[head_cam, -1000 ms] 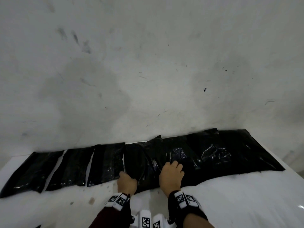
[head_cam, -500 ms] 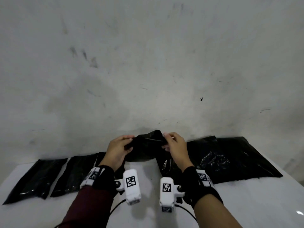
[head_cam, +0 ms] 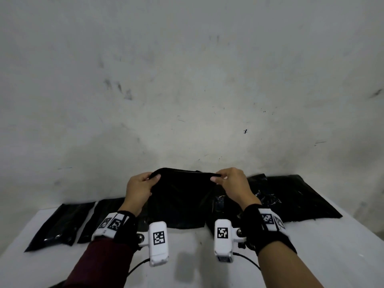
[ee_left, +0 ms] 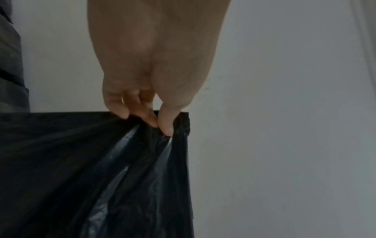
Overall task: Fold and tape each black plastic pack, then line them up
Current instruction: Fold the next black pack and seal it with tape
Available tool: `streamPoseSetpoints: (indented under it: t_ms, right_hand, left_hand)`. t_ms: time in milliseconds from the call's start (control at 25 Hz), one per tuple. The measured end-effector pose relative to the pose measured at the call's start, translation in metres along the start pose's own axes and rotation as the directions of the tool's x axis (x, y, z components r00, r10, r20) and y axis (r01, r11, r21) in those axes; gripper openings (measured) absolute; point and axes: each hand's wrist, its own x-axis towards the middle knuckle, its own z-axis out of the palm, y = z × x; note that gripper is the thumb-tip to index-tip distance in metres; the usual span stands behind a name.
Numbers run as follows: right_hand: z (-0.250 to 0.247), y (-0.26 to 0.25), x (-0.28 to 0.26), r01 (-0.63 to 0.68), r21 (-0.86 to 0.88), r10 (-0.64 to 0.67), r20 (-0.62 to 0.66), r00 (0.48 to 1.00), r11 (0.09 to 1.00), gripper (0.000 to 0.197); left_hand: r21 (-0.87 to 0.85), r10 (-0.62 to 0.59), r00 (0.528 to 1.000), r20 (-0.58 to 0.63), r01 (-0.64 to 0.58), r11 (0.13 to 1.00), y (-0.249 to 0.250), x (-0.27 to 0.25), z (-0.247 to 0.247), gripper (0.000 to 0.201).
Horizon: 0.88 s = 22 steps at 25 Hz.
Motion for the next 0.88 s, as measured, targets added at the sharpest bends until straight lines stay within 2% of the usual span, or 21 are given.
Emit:
streamPoseSetpoints:
  t_ms: [120, 280, 360, 480, 680, 800, 880]
  right_hand:
    - [-0.005, -0.002, -0.013, -0.007, 0.204, 0.020, -0.063, 0.998, 0.979, 0.012]
    - [-0.008, 0.002, -0.027, -0.013, 0.428, 0.068, -0.112, 0.991, 0.904, 0.041]
    - [-0.013, 0.004, -0.031, 0.001, 0.449, 0.057, -0.115, 0.992, 0.893, 0.037]
    - [-0.016, 0.007, -0.036, -0.026, 0.485, 0.069, -0.071, 0.995, 0.874, 0.017]
    - [-0.008, 0.014, -0.038, -0.083, 0.418, 0.129, -0.083, 0.988, 0.905, 0.023]
    - [-0.007, 0.009, -0.037, -0.071, 0.475, 0.149, -0.129, 0.980, 0.877, 0.017]
    - [-0.008, 0.011, -0.043, -0.059, 0.511, 0.136, -0.113, 0.984, 0.857, 0.020]
  left_hand:
    - [0.014, 0.065, 0.998, 0.005, -0.065, 0.998, 0.005, -0.013, -0.006, 0.008]
    - [-0.081, 0.081, 0.996, 0.026, -0.079, 0.994, 0.007, -0.029, -0.012, 0.010]
    - [-0.047, 0.102, 0.994, 0.046, -0.099, 0.994, 0.004, -0.033, -0.016, 0.012]
    - [-0.004, 0.056, 0.995, 0.080, -0.056, 0.998, -0.007, -0.035, -0.024, 0.006]
    - [0.005, -0.076, 0.993, 0.093, 0.076, 0.997, -0.028, -0.037, -0.023, 0.014]
    - [-0.020, 0.002, 0.999, 0.054, 0.000, 1.000, -0.025, -0.038, -0.019, 0.015]
    - [-0.042, 0.077, 0.996, 0.033, -0.076, 0.996, -0.027, -0.045, -0.019, 0.015]
